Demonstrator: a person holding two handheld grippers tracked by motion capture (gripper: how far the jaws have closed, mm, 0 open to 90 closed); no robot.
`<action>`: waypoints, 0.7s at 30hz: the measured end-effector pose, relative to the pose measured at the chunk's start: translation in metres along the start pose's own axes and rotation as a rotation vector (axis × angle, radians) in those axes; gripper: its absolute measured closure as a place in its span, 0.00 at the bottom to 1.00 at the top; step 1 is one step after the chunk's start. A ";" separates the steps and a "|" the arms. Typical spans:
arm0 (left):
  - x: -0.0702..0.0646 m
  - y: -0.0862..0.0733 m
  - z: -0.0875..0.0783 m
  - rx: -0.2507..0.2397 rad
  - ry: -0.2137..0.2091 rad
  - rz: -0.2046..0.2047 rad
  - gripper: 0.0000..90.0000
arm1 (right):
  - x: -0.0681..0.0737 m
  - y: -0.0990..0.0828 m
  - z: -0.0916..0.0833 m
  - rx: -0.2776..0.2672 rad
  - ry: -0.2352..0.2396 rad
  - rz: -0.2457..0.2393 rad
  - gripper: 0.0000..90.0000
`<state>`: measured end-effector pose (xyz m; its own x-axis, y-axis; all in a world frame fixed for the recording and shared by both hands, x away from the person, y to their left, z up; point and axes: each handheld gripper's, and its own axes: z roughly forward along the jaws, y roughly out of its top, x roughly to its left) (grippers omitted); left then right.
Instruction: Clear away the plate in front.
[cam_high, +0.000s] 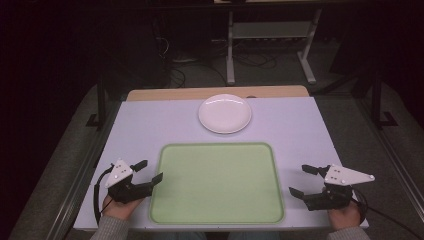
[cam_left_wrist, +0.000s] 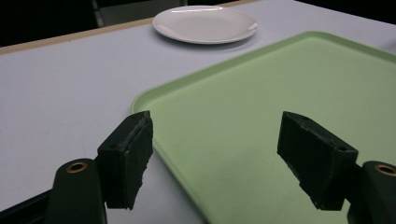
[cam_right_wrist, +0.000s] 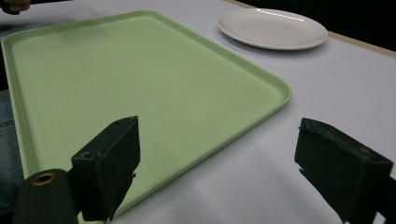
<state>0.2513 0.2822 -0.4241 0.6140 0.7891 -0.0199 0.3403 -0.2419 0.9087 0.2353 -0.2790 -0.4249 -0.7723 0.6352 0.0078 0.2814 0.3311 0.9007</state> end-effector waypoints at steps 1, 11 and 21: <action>0.000 0.000 0.000 0.002 0.002 0.001 0.29 | 0.000 0.000 0.000 0.000 0.000 0.000 0.15; 0.001 0.000 -0.001 -0.004 0.004 -0.003 0.29 | 0.001 0.000 0.000 0.000 0.002 -0.004 0.15; 0.002 0.000 0.000 0.001 0.002 -0.010 0.29 | 0.001 0.000 0.000 0.004 0.002 -0.004 0.15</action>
<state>0.2525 0.2837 -0.4239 0.6092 0.7925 -0.0280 0.3471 -0.2347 0.9080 0.2348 -0.2785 -0.4248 -0.7745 0.6326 0.0049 0.2804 0.3364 0.8990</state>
